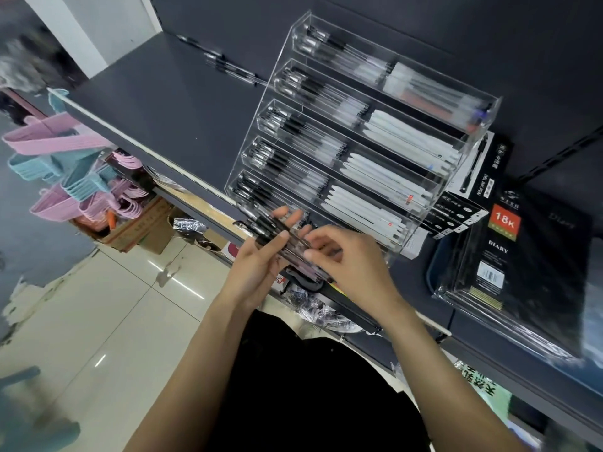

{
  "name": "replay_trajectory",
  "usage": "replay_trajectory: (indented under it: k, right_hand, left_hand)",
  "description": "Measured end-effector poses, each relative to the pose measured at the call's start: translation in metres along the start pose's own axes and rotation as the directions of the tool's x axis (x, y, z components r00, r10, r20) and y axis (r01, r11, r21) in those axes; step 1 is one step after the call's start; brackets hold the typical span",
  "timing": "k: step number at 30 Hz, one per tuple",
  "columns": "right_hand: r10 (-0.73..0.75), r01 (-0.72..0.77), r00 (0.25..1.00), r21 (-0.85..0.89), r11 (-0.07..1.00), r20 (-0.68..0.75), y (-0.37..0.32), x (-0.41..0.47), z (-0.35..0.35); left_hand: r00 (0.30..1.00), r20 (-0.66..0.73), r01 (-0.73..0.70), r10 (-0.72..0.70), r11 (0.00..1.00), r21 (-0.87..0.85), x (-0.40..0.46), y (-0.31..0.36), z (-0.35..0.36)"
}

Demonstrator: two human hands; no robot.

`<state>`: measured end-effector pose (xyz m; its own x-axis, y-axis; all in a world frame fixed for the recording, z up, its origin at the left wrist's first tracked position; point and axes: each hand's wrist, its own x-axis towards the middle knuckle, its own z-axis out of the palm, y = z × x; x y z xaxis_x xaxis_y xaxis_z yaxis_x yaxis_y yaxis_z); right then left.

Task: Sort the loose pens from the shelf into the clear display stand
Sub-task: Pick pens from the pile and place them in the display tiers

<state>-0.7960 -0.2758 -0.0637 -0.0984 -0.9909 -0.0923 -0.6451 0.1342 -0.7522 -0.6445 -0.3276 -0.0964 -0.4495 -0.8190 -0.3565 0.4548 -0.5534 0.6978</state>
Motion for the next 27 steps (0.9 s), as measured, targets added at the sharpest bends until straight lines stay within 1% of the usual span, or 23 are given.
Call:
replay_trajectory:
  k: [2, 4, 5, 6, 7, 8, 10, 12, 14, 16, 22, 25, 27]
  right_hand:
    - [0.021, -0.021, 1.0, -0.009, 1.0, -0.001, 0.0, 0.0, 0.003]
    - [0.072, -0.074, 0.997, 0.055, 0.996, 0.032, 0.004, 0.0, -0.002]
    - [0.086, -0.089, 0.995, 0.074, 0.993, 0.043, 0.006, -0.002, -0.006]
    - [0.088, -0.09, 0.996, 0.057, 0.994, 0.032, 0.01, -0.003, -0.011]
    - [0.085, -0.085, 0.996, -0.008, 0.996, -0.003, 0.016, -0.004, -0.016]
    - [0.076, -0.081, 0.996, -0.114, 0.99, -0.049, 0.023, -0.005, -0.021]
    - [0.05, -0.085, 0.994, -0.374, 0.924, -0.102, 0.033, -0.006, -0.027]
    - [0.035, -0.069, 0.997, -0.565, 0.822, -0.07, 0.038, -0.004, -0.024]
    - [0.034, -0.038, 0.999, -0.674, 0.738, -0.019, 0.039, -0.001, -0.016]
    - [0.045, -0.023, 0.999, -0.706, 0.708, 0.012, 0.042, 0.003, -0.007]
    - [0.156, -0.086, 0.987, -0.708, 0.701, 0.035, 0.055, 0.011, -0.001]
    - [0.182, -0.091, 0.982, -0.712, 0.697, 0.052, 0.055, 0.014, -0.001]
    - [0.169, -0.097, 0.985, -0.705, 0.702, 0.033, 0.051, 0.014, -0.004]
  left_hand:
    - [1.0, 0.026, 0.007, -0.008, 0.999, 0.032, 0.001, -0.001, 0.004]
    - [0.999, 0.042, 0.013, -0.016, 0.998, 0.055, 0.002, -0.003, 0.004]
    - [0.999, 0.043, 0.015, -0.018, 0.998, 0.054, 0.002, -0.004, 0.003]
    - [0.999, 0.034, 0.019, -0.02, 0.999, 0.039, 0.002, -0.004, 0.003]
    - [1.0, 0.006, 0.023, -0.023, 1.0, 0.019, 0.003, -0.004, 0.001]
    - [0.999, -0.034, 0.023, -0.023, 1.0, 0.007, 0.003, -0.004, -0.001]
    - [0.994, -0.111, 0.023, -0.021, 1.0, 0.014, 0.004, -0.004, -0.006]
    - [0.987, -0.163, 0.017, -0.011, 0.999, 0.038, 0.005, -0.004, -0.01]
    - [0.981, -0.195, 0.006, 0.001, 0.999, 0.033, 0.005, -0.004, -0.013]
    - [0.977, -0.213, -0.002, 0.005, 1.0, 0.014, 0.005, -0.003, -0.015]
    - [0.985, -0.172, -0.016, 0.013, 1.0, -0.021, 0.001, -0.003, -0.016]
    - [0.987, -0.16, -0.01, 0.001, 0.998, -0.056, 0.002, -0.005, -0.014]
    - [0.991, -0.135, 0.003, -0.015, 0.996, -0.085, 0.003, -0.007, -0.013]
